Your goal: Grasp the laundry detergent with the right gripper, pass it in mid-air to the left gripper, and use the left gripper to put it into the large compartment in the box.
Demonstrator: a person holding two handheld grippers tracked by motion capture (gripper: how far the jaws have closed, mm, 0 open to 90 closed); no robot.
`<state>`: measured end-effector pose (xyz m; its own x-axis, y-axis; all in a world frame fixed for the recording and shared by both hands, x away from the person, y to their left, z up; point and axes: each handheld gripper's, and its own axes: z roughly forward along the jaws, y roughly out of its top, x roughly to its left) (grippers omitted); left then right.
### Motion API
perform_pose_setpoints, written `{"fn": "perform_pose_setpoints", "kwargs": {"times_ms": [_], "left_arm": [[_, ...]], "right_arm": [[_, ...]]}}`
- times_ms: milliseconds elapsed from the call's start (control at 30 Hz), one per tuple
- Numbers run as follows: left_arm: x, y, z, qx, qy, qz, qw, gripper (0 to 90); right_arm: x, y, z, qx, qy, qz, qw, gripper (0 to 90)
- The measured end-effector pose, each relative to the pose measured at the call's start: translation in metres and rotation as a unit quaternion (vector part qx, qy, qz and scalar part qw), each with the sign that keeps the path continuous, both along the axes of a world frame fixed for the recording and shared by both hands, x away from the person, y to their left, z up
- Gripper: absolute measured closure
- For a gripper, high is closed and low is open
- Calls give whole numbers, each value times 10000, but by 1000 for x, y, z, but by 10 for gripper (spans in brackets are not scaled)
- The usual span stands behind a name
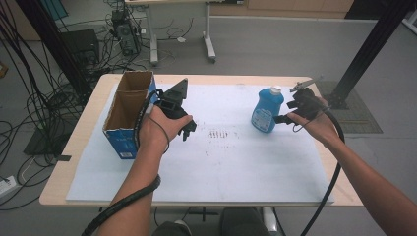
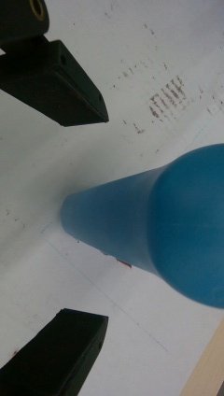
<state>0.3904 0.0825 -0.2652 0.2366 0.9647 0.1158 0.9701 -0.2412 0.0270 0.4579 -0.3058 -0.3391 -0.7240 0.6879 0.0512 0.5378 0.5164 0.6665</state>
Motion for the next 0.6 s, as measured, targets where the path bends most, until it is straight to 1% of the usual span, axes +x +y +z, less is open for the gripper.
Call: {"fn": "perform_pose_setpoints", "kwargs": {"times_ms": [167, 233, 300, 433, 567, 600], "left_arm": [[1, 0, 1, 21, 2, 1, 10000, 59], [1, 0, 1, 15, -6, 8, 10000, 59], [1, 0, 0, 11, -31, 22, 10000, 59], [2, 2, -1, 7, -23, 20, 10000, 59], [2, 3, -1, -5, 10, 26, 10000, 59], [2, 3, -2, -16, -8, 34, 10000, 59]], "right_arm": [[-1, 6, -7, 23, -129, 8, 9999, 42], [0, 8, -9, 20, -129, 9, 9999, 42], [0, 11, -13, 10, -178, 5, 9998, 43], [0, 14, -18, 44, -310, -54, 9995, 44], [1, 16, -23, 50, -380, -114, 9992, 44], [2, 17, -24, 40, -393, -132, 9991, 43]]}}
